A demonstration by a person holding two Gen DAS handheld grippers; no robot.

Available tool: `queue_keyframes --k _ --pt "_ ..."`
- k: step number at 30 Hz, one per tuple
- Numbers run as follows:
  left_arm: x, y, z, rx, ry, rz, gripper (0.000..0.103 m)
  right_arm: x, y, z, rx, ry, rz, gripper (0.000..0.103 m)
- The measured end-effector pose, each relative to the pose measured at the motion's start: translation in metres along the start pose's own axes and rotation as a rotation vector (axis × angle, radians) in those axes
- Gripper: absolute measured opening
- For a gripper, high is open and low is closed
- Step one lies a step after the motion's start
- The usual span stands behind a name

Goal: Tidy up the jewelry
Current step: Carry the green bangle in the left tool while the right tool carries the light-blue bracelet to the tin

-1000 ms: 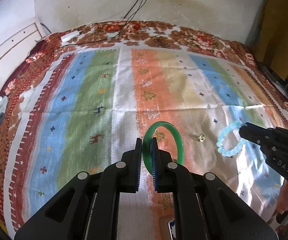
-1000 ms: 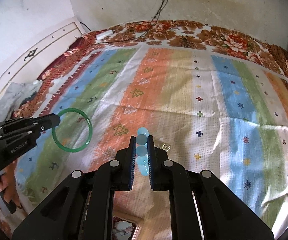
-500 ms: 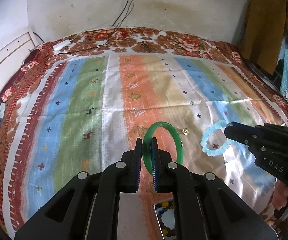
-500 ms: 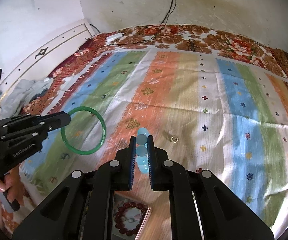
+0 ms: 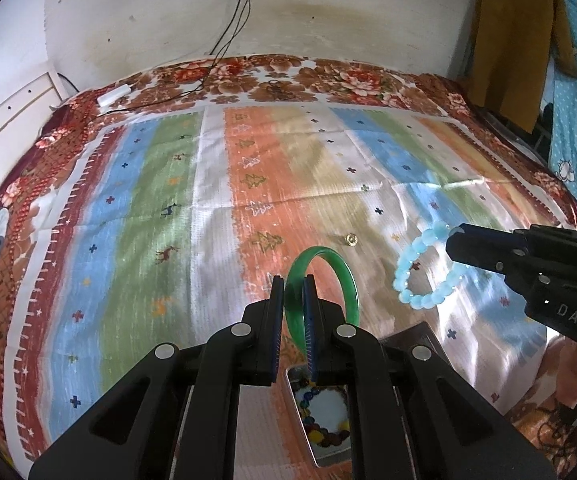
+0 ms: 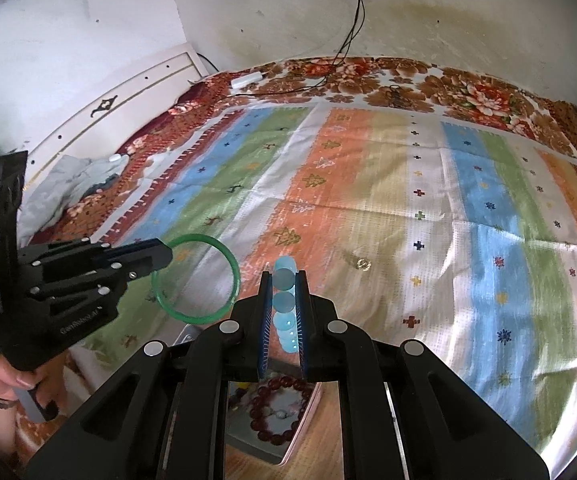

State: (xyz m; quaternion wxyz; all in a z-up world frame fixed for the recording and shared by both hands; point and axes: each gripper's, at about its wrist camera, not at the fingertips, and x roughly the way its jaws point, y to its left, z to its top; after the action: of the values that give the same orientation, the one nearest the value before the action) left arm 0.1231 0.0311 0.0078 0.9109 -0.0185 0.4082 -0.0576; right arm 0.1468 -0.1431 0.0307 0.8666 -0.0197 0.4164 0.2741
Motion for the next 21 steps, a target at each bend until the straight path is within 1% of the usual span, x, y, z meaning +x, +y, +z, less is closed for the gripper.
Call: queue_keyframes --k 11,21 --pt "-0.010 -0.011 -0.017 0.021 -0.006 -0.004 0.009 -0.003 0.009 -0.025 -0.005 0.040 0.040 0.012" --pt "-0.017 -0.018 -0.036 0.018 0.011 -0.020 0.009 -0.009 0.011 -0.042 -0.002 0.056 0.041 0.012"
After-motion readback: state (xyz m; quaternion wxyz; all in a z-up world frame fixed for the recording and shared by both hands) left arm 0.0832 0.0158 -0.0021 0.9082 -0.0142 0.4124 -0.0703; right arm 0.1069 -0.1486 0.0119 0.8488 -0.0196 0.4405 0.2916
